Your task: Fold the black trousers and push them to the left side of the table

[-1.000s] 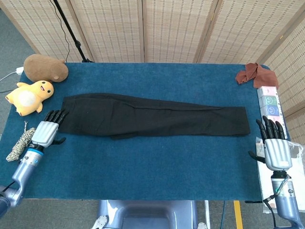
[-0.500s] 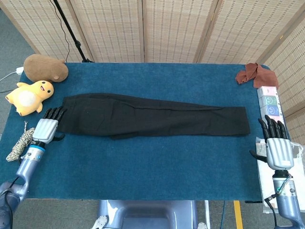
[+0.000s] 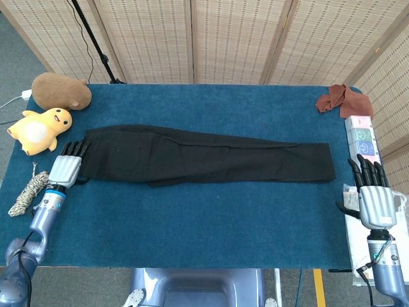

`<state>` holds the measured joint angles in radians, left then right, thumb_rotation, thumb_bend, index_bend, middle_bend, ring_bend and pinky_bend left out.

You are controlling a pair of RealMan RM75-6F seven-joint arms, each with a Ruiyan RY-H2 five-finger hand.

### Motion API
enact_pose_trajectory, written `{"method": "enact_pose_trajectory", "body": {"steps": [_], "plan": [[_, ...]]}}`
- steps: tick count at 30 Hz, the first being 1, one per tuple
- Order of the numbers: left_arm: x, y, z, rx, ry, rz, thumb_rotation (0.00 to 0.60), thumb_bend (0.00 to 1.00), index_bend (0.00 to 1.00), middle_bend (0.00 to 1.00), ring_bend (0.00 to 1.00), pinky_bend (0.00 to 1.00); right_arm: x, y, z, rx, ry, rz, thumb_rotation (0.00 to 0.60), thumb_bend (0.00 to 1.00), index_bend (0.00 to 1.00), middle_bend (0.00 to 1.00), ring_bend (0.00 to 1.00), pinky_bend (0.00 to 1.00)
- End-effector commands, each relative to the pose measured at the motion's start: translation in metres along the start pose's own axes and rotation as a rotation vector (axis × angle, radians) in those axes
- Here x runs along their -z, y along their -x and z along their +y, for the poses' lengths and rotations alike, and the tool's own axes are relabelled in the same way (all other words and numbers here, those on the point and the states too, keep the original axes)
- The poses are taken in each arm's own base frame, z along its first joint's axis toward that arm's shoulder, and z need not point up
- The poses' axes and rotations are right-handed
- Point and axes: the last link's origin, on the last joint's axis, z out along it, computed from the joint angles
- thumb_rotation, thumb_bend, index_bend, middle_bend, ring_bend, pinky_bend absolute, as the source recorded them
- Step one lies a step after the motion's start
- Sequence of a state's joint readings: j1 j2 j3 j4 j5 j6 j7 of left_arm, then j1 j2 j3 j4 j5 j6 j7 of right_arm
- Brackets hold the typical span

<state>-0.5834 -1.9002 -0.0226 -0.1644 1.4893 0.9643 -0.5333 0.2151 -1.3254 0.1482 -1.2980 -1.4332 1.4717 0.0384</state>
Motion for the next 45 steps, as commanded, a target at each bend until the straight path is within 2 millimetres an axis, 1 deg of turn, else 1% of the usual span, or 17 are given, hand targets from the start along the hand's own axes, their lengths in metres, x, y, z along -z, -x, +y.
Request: {"method": "enact_pose_trajectory", "body": {"steps": [1,3,5,13,16,17,19,21,25,27,30,38,45], "plan": [[-0.002,-0.002,0.001,-0.004,-0.009,0.016,0.6,0.32,0.0,0.0,0.0,0.0,0.0,-0.001,0.0,-0.001,-0.002,0.003,0.6,0.0,0.0,0.0,0.0,0.0],[-0.003,-0.003,0.001,-0.016,-0.009,0.021,0.6,0.44,0.0,0.0,0.0,0.0,0.0,-0.001,-0.001,-0.002,-0.003,0.003,0.6,0.0,0.0,0.0,0.0,0.0],[-0.003,-0.004,0.001,-0.02,-0.013,0.025,0.6,0.48,0.0,0.0,0.0,0.0,0.001,-0.001,-0.002,-0.004,-0.007,0.002,0.6,0.0,0.0,0.0,0.0,0.0],[-0.002,-0.003,0.002,-0.011,-0.022,0.038,0.6,0.5,0.0,0.0,0.0,0.0,0.002,-0.001,-0.002,-0.007,-0.008,-0.002,0.6,0.0,0.0,0.0,0.0,0.0],[-0.001,-0.004,0.002,-0.016,-0.018,0.046,0.6,0.5,0.0,0.03,0.0,0.01,0.002,-0.001,-0.001,-0.009,-0.007,-0.003,0.6,0.0,0.0,0.0,0.0,0.0],[0.0,-0.003,0.001,-0.018,-0.02,0.043,0.6,0.5,0.02,0.06,0.01,0.01,0.003,-0.001,-0.002,-0.012,-0.009,-0.003,0.6,0.0,0.0,0.0,0.0,0.0],[0.0,-0.003,0.0,-0.019,-0.016,0.036,0.6,0.5,0.09,0.12,0.03,0.01,0.003,-0.001,-0.003,-0.015,-0.012,-0.004,0.6,0.0,0.0,0.0,0.0,0.0],[0.0,-0.002,0.0,-0.025,-0.005,0.025,0.6,0.5,0.21,0.17,0.09,0.02,0.003,-0.001,-0.003,-0.017,-0.013,-0.005,0.6,0.0,0.0,0.0,0.0,0.0],[0.001,-0.003,-0.001,-0.027,0.002,0.022,0.6,0.49,0.31,0.25,0.15,0.05,0.003,-0.001,-0.003,-0.022,-0.013,-0.008,0.6,0.0,0.0,0.0,0.0,0.0],[0.001,-0.004,-0.001,-0.027,0.003,0.025,0.6,0.49,0.38,0.32,0.19,0.08,0.003,-0.001,-0.003,-0.021,-0.013,-0.008,0.6,0.0,0.0,0.0,0.0,0.0],[0.0,-0.003,-0.001,-0.031,0.005,0.022,0.6,0.49,0.44,0.36,0.21,0.09,0.003,-0.001,-0.004,-0.024,-0.014,-0.008,0.6,0.0,0.0,0.0,0.0,0.0],[-0.001,-0.007,0.001,-0.03,0.011,0.04,0.6,0.53,0.51,0.43,0.25,0.13,0.003,-0.001,-0.004,-0.032,-0.015,-0.012,0.6,0.0,0.0,0.0,0.0,0.0],[-0.002,-0.013,-0.001,-0.025,0.009,0.065,0.6,0.58,0.62,0.51,0.31,0.2,0.004,-0.001,-0.006,-0.042,-0.02,-0.019,0.6,0.0,0.0,0.0,0.0,0.0]]}}
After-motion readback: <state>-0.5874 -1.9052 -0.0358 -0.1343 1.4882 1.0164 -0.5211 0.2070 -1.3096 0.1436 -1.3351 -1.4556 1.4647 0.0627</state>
